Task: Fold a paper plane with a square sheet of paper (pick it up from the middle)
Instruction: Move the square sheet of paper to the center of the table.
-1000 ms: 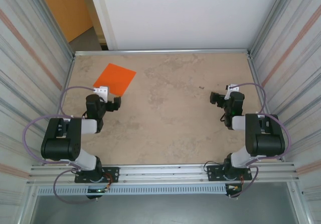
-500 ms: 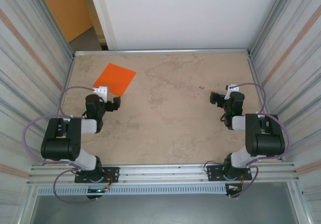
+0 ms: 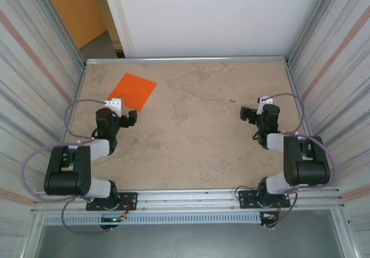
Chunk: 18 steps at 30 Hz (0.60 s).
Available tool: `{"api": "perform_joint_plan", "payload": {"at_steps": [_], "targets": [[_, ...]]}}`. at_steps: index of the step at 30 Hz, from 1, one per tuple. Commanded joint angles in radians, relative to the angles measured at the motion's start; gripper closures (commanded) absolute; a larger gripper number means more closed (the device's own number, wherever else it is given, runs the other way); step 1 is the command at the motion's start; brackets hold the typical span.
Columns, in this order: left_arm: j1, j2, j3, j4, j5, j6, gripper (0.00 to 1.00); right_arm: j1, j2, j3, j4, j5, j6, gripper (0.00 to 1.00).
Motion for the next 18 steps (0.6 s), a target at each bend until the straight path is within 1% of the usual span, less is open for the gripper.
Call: {"api": "perform_joint_plan", "payload": {"at_steps": [1, 4, 6, 8, 10, 12, 14, 16, 18], "targets": [[0.002, -0.116, 0.085, -0.206, -0.062, -0.065, 0.01, 0.014, -0.093, 0.117, -0.203, 0.05, 0.002, 0.01], [0.001, -0.15, 0.18, -0.381, -0.058, -0.153, 0.02, 0.016, -0.114, 0.227, -0.37, 0.034, 0.138, 0.01], [0.002, -0.14, 0.258, -0.495, -0.034, -0.233, 0.01, 0.025, -0.103, 0.323, -0.536, 0.015, 0.222, 0.01], [0.002, -0.108, 0.33, -0.598, 0.013, -0.318, 0.01, 0.041, -0.071, 0.405, -0.656, -0.029, 0.276, 0.01], [0.003, -0.045, 0.393, -0.661, 0.064, -0.422, 0.01, 0.068, -0.039, 0.46, -0.737, -0.035, 0.342, 0.01], [0.005, 0.031, 0.438, -0.677, 0.158, -0.468, 0.03, 0.078, -0.018, 0.493, -0.778, -0.122, 0.406, 0.01], [0.005, 0.111, 0.466, -0.652, 0.221, -0.53, 0.08, 0.08, 0.012, 0.517, -0.801, -0.214, 0.479, 0.01], [0.005, 0.189, 0.489, -0.622, 0.255, -0.604, 0.15, 0.086, 0.043, 0.531, -0.811, -0.29, 0.545, 0.01], [0.006, 0.259, 0.522, -0.621, 0.27, -0.654, 0.27, 0.098, 0.065, 0.524, -0.808, -0.329, 0.586, 0.01]]}}
